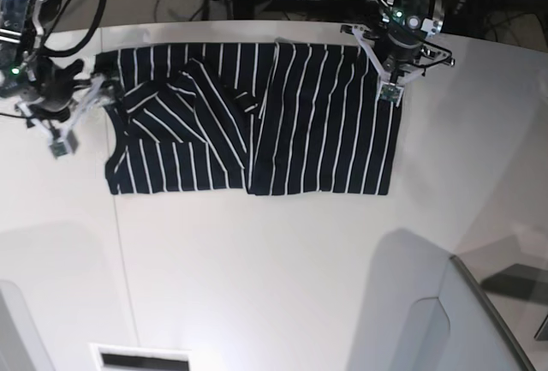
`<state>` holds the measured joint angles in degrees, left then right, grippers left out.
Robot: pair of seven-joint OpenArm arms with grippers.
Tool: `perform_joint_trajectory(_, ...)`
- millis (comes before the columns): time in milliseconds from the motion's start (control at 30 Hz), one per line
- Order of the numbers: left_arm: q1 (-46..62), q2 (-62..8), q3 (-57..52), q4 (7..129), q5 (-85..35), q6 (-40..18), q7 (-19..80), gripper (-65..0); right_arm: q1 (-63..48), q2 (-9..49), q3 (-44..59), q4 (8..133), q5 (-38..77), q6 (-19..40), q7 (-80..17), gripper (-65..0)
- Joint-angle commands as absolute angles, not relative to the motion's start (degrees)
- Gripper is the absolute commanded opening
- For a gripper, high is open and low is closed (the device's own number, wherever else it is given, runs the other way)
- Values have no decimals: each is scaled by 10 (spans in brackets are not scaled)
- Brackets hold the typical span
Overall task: Layout the t-shirt on the table in an organized manner, then fold the t-shirt properly
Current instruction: 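Release the fold and move both grippers to the shirt's ends, then grasp both ends and fold them toward each other with both grippers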
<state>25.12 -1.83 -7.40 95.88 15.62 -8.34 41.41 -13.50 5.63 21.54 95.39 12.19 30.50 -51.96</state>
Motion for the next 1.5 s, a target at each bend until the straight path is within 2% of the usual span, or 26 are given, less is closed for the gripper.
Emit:
perform_joint_trajectory(0,250,-18,-81,984,153,-80,405,-650,-131,57,237,963,131,307,-510,-98)
perform_joint_trajectory(167,259,-16,-111,1049,153,-80,405,-650,-87,69,306,902,228,400,-534,-50)
perform_joint_trajectory(400,253,-17,-213,1064,153,-80,404,-650,-7,98,348,702,247,400,-562,-51)
perform_joint_trajectory(600,216,-22,-281,1002,153,-83,401,-650,9,93,340,658,255,400,-567,-51)
perform_joint_trajectory(700,188,-35,-281,950,120,-83,401,-650,7,84,306,658,276,400,-574,-51)
perform_joint_trajectory(1000,133,-102,-273,840,-135,-83,401,-650,-2,74,233,658,345,400,-592,-51)
perform_joint_trajectory(1467,51,-95,-145,755,-143,-83,400,-650,0,51,181,656,342,400,-585,-53)
